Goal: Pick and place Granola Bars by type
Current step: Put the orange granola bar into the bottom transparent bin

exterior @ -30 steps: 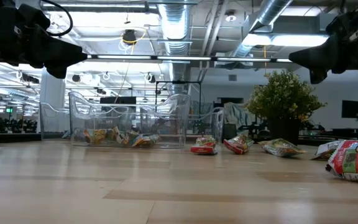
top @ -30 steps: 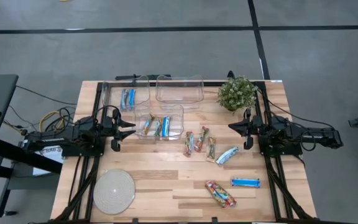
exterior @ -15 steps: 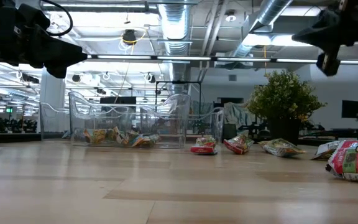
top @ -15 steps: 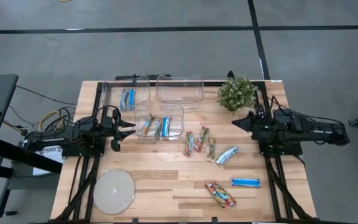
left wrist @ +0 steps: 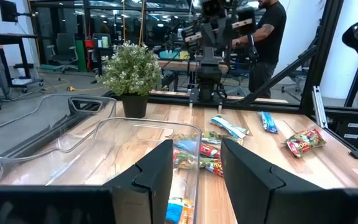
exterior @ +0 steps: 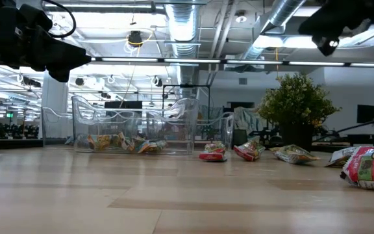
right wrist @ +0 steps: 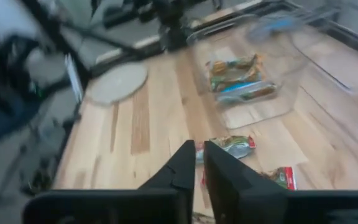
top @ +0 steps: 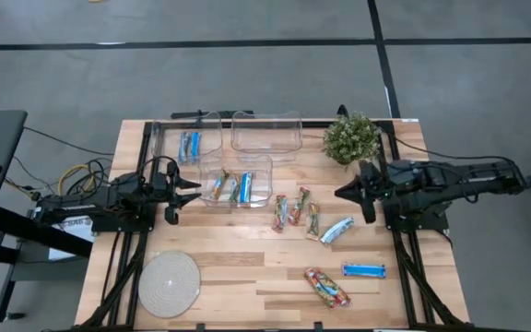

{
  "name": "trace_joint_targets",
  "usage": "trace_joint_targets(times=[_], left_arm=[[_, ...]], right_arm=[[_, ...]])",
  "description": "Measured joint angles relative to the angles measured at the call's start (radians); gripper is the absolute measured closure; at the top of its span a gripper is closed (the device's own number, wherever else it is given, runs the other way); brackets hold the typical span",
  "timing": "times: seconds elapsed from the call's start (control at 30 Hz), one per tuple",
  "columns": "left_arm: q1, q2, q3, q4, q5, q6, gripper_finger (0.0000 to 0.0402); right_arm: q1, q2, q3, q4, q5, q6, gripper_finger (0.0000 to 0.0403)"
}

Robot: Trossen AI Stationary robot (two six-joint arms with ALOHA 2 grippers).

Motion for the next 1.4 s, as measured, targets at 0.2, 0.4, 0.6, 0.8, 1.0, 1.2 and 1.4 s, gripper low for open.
trace_joint_targets(times=[0.2,0.4,0.6,0.8,1.0,1.2,1.4], left_arm=[[0.0,0.0,0.0,0.0,-0.001,0.0,0.0274],[0.0,0.0,0.0,0.0,-0.001,0.0,0.0274],[0.0,0.0,0.0,0.0,-0.001,0.0,0.0274],[0.0,0.0,0.0,0.0,-0.001,0.0,0.0274],[0.0,0.0,0.0,0.0,-0.001,0.0,0.0274],[0.0,0.0,0.0,0.0,-0.001,0.0,0.0274],[0.0,0.0,0.0,0.0,-0.001,0.0,0.0274]], right_arm=[[0.089,0.109,0.061,-0.077,0.0,-0.231,0.0306],[0.168,0.191,0.112,-0.178,0.0,-0.39,0.0243],[0.235,0.282,0.136,-0.296,0.0,-0.47,0.021],[0.268,0.377,0.136,-0.387,0.0,-0.518,0.021],[0.266,0.466,0.136,-0.41,0.042,-0.537,0.0221],[0.266,0.558,0.136,-0.408,0.078,-0.594,0.0217],[0.266,0.633,0.136,-0.402,0.077,-0.594,0.0196]])
